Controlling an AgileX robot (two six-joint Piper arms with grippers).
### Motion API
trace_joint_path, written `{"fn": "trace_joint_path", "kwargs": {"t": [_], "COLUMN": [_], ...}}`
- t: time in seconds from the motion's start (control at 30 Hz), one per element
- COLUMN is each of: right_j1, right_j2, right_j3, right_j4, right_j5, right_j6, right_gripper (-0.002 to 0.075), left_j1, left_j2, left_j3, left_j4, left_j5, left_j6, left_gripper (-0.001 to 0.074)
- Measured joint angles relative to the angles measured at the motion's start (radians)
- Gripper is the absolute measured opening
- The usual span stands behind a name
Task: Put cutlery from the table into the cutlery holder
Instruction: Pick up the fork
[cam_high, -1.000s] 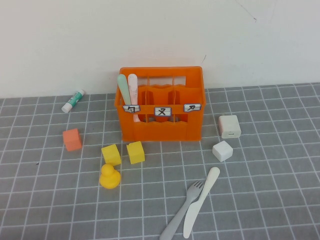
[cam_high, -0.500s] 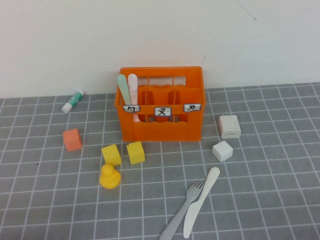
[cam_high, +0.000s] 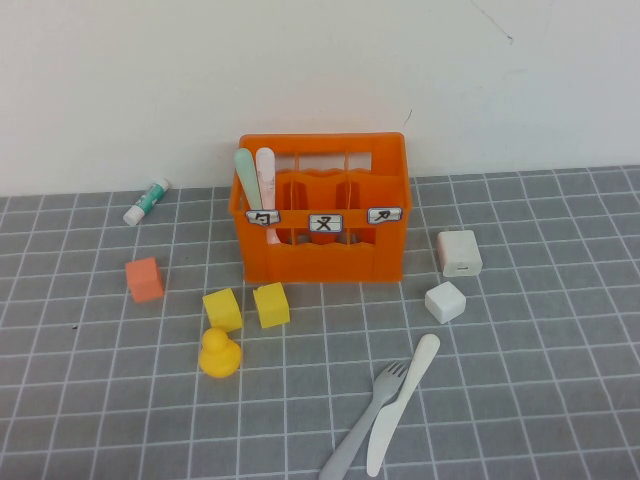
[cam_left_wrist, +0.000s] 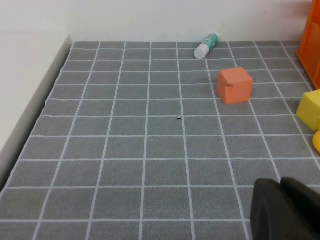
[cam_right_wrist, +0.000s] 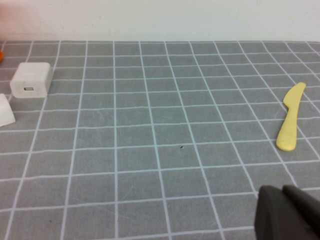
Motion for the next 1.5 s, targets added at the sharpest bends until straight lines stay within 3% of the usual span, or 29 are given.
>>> {"fn": "trace_joint_path", "kwargs": {"t": [0.6,0.77,0.97,1.2,1.5], "right_j1": [0.000,0.000,0.000,0.000,0.000], "right_j2": [0.000,0.000,0.000,-0.002,-0.002], "right_j3": [0.004,-0.033,-0.280,-0.454,-0.463], "right_j4": [0.000,0.032,-0.056,-0.312,-0.280], "right_j5": [-0.038,-0.133,-0.052,0.028,0.043], "right_j6": [0.015,0.212,0.352,0.281,0.075], "right_gripper": [-0.0003,-0.0003,-0.0003,-0.0003,-0.0003], "left_j1": [0.000,0.000,0.000,0.000,0.000], "left_j2": [0.000,0.000,0.000,0.000,0.000], "left_j3": [-0.002,-0.002,-0.002,-0.002,-0.002], "left_j4": [-0.002,-0.002,-0.002,-0.002,-0.002], "left_j5": [0.000,0.000,0.001,0.002,0.002], "left_j6": [0.000,0.000,0.000,0.000,0.000], "left_gripper": [0.0000,0.0000,0.0000,-0.0001,-0.0001]}}
